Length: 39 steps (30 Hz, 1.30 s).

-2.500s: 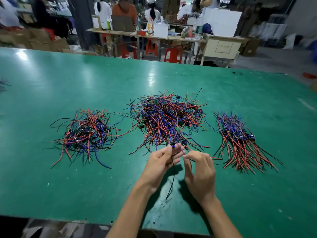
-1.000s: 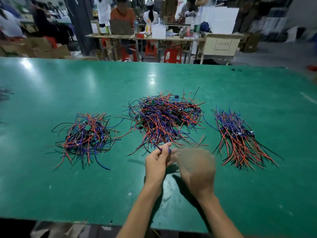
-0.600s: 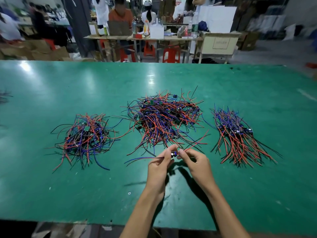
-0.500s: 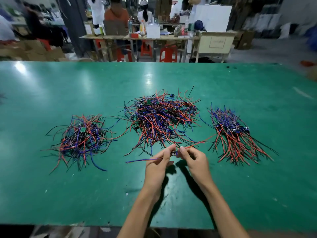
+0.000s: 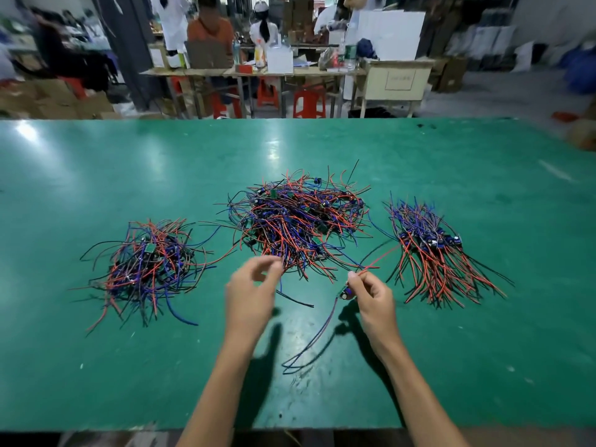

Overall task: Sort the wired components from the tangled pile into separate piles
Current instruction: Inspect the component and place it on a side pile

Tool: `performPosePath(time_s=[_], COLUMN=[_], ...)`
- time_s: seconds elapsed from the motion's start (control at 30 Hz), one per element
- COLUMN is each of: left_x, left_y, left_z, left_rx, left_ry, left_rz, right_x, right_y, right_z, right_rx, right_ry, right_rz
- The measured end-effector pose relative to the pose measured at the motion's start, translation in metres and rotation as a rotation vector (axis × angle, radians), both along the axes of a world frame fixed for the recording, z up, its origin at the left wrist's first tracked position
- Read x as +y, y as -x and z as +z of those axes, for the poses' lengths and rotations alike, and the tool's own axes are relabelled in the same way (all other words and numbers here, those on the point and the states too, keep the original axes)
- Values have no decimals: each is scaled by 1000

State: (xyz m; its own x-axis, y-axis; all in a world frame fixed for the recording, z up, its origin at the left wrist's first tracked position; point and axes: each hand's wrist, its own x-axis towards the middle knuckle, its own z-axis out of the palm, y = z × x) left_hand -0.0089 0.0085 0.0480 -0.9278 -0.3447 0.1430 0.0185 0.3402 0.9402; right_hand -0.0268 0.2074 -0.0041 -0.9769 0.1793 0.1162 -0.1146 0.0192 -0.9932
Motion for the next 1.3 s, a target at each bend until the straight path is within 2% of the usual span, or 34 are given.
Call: performPosePath(time_s=[0.1, 0.2, 0.3, 0.47, 0.57, 0.67, 0.87, 1.13, 1.3], left_x=[31, 52, 56, 52, 52, 56, 56, 59, 57], left_y=[8, 12, 12, 7, 3, 2, 1, -2, -1], left_z=[3, -4, -11, -14, -18, -23, -29, -31, -34], left_rx=[-262, -379, -444, -458, -459, -429, -358, -303, -296], left_ry=[-68, -285, -511, -490, -573, -620, -591, -592, -576], left_rz=[-428, -565, -511, -464, -510, -470, -474, -383, -356], right_x=[-1, -1, -2, -1, 0, 0, -2, -5, -7], right_y=[-2, -3, 0, 2, 3, 4, 1, -1, -3], right_z=[2, 0, -4, -10, -9, -9, -9, -5, 0], right_rx=[36, 49, 63, 77, 92, 89, 69, -125, -89], right_ry=[-2, -13, -81, -225, -267, -268, -207, 23, 22], right_rz=[43, 49, 45, 62, 108, 152, 179, 287, 283])
